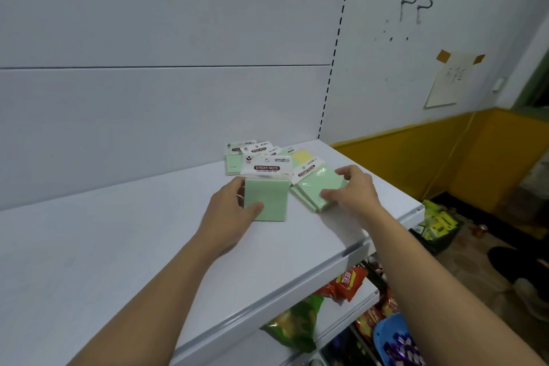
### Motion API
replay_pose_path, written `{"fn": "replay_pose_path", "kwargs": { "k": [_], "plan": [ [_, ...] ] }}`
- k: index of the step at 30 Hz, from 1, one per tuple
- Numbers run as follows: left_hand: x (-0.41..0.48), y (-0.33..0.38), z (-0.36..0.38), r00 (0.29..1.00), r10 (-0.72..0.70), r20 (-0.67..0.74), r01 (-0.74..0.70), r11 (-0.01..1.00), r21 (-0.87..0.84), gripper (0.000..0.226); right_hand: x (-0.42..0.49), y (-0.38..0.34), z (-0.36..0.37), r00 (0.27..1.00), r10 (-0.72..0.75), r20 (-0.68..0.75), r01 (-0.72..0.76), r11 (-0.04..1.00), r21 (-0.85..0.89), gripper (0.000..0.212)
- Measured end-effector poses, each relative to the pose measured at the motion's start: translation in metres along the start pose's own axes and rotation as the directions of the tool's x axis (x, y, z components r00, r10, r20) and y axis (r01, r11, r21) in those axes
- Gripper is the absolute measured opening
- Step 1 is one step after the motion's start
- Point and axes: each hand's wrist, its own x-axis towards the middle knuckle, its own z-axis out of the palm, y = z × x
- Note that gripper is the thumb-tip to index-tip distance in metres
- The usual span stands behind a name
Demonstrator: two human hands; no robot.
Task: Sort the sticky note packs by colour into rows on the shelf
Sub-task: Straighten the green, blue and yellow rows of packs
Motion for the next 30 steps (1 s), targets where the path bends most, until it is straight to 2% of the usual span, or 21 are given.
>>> {"fn": "replay_pose_path", "kwargs": {
  "k": [2,4,7,9,11,13,17,21,24,30],
  "plan": [
    [-0.001,-0.002,-0.002,1.000,0.008,-0.001,-0.008,1.000,-0.012,0.026,0.004,-0.002,-0.008,0.998,0.035,0.058,-0.034,0.999,-0.013,0.058],
    [0.000,-0.002,-0.004,1.000,0.021,-0.009,-0.021,1.000,0.012,0.026,0.003,-0.005,-0.013,0.991,0.048,0.123,-0.045,0.999,-0.025,0.065],
    [0.001,-0.001,-0.004,0.999,0.025,-0.038,-0.023,0.998,0.055,0.024,-0.001,-0.009,-0.018,0.973,0.055,0.225,-0.004,0.976,-0.219,0.084],
    [0.000,0.001,-0.002,0.998,0.026,-0.050,-0.022,0.998,0.062,0.021,-0.003,-0.011,-0.020,0.967,0.048,0.251,0.045,0.935,-0.353,0.081],
    [-0.001,0.002,-0.002,0.999,0.020,-0.043,-0.018,0.998,0.052,0.019,-0.004,-0.013,-0.024,0.967,0.046,0.251,0.054,0.925,-0.377,0.068],
    [-0.001,0.004,-0.003,0.999,0.001,-0.038,0.001,0.999,0.033,0.018,-0.006,-0.014,-0.029,0.966,0.050,0.254,0.035,0.946,-0.322,0.052],
    [0.006,0.011,-0.012,0.996,-0.043,-0.084,0.041,0.999,-0.026,0.019,-0.008,-0.013,-0.035,0.971,0.020,0.239,0.001,0.996,-0.087,0.028],
    [0.015,0.024,-0.032,0.993,-0.012,-0.121,0.016,0.999,0.033,0.018,-0.008,-0.017,-0.029,0.984,-0.068,0.165,0.043,0.987,0.152,0.026],
    [0.016,0.027,-0.052,0.987,-0.004,-0.163,0.017,0.997,0.076,0.020,-0.009,-0.026,-0.014,0.979,-0.139,0.146,0.104,0.969,0.224,0.019],
    [0.007,0.016,-0.105,0.969,-0.042,-0.242,0.075,0.989,0.128,0.027,-0.018,-0.059,0.029,0.948,-0.268,0.173,0.195,0.917,0.349,0.022]
  ]
}}
